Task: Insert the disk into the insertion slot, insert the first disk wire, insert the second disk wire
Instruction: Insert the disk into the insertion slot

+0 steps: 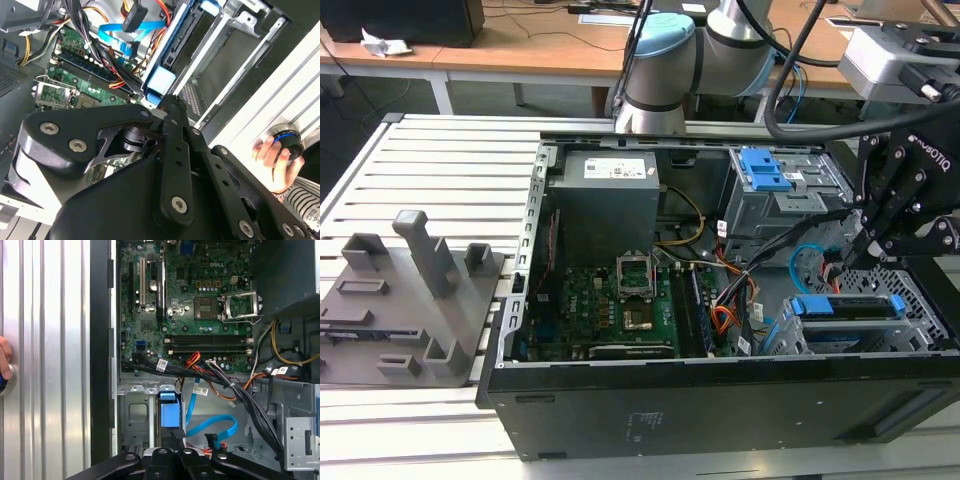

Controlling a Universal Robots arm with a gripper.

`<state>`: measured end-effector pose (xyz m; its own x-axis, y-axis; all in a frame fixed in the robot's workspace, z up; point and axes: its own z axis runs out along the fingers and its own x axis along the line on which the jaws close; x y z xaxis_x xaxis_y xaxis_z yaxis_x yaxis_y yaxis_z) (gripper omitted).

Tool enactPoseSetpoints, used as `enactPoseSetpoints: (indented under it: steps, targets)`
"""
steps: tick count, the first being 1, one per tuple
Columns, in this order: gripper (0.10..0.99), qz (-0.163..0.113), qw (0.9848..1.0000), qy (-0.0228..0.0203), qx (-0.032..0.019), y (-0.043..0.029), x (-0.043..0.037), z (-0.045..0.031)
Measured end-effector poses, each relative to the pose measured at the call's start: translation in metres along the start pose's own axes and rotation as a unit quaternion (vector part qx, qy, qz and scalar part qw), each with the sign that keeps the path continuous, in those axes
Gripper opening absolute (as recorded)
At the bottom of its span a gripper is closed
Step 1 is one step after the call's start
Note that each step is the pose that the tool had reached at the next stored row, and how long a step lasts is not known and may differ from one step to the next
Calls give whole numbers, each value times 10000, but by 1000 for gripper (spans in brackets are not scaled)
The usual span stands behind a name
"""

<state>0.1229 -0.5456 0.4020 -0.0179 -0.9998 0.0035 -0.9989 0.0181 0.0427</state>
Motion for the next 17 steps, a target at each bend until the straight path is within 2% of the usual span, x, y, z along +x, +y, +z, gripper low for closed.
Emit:
enactPoseSetpoints:
  steps: [14,17]
  targets:
    - [106,1,10000,0,-5,-19,-1,193]
    - [106,1,10000,0,-5,-43,-1,250]
